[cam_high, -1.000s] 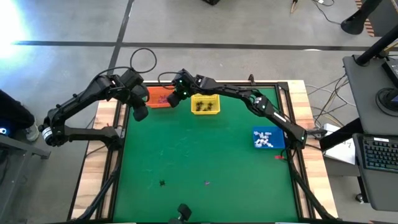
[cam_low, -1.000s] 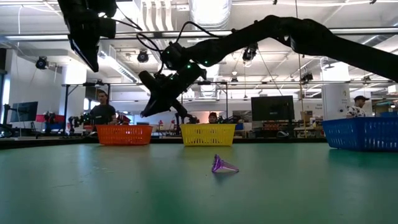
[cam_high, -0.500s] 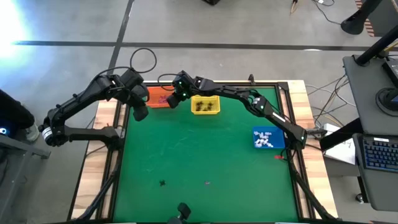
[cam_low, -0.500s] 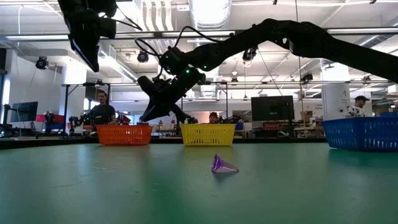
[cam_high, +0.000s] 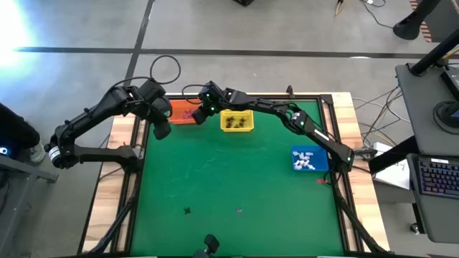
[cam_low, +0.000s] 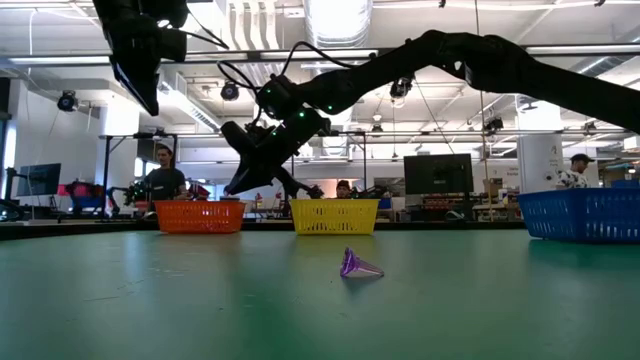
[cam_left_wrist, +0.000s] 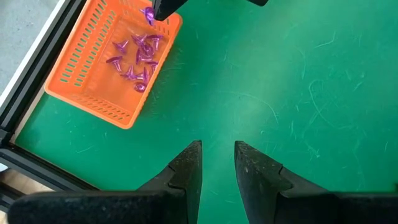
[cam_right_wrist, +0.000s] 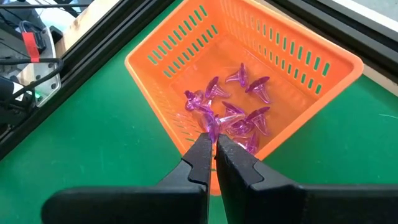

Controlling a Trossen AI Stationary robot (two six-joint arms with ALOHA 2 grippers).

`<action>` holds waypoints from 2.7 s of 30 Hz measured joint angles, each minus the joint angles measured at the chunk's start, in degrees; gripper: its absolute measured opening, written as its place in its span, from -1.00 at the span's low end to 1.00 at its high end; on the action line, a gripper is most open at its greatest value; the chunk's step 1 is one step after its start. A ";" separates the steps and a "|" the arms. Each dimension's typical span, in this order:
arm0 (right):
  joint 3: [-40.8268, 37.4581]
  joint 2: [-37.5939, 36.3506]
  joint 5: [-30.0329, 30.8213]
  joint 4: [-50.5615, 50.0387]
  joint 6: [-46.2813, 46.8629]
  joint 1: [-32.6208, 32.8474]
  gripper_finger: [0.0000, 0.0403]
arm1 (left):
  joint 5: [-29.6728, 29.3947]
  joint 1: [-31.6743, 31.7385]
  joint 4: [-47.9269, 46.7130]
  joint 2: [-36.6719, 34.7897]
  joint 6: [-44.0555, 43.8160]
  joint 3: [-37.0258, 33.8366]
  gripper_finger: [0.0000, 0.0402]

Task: Sort Halloween decoration
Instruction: Put the violet hat toy into the orange basket, then put the black spider toy into the yellow basket

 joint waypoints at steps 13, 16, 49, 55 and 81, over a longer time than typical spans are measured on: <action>0.20 -0.23 0.30 1.22 -0.46 0.15 -0.89 | 0.00 0.00 -0.02 0.00 0.02 0.00 -0.62; 0.28 -0.55 2.75 2.93 -0.74 0.28 -0.89 | -0.02 -0.02 -0.02 0.00 0.04 0.00 -0.62; 0.35 -28.08 18.30 -37.25 -14.14 2.75 -0.51 | 16.36 -4.50 -0.54 0.19 -5.77 -1.54 -0.62; 0.31 -33.04 19.59 -42.74 -13.03 4.62 -0.50 | 16.49 -14.45 -0.36 0.22 -10.17 -8.37 -0.62; 0.22 -35.47 28.21 -50.60 -1.38 11.86 -0.50 | 15.39 -33.03 17.67 5.30 -4.03 -13.81 -0.61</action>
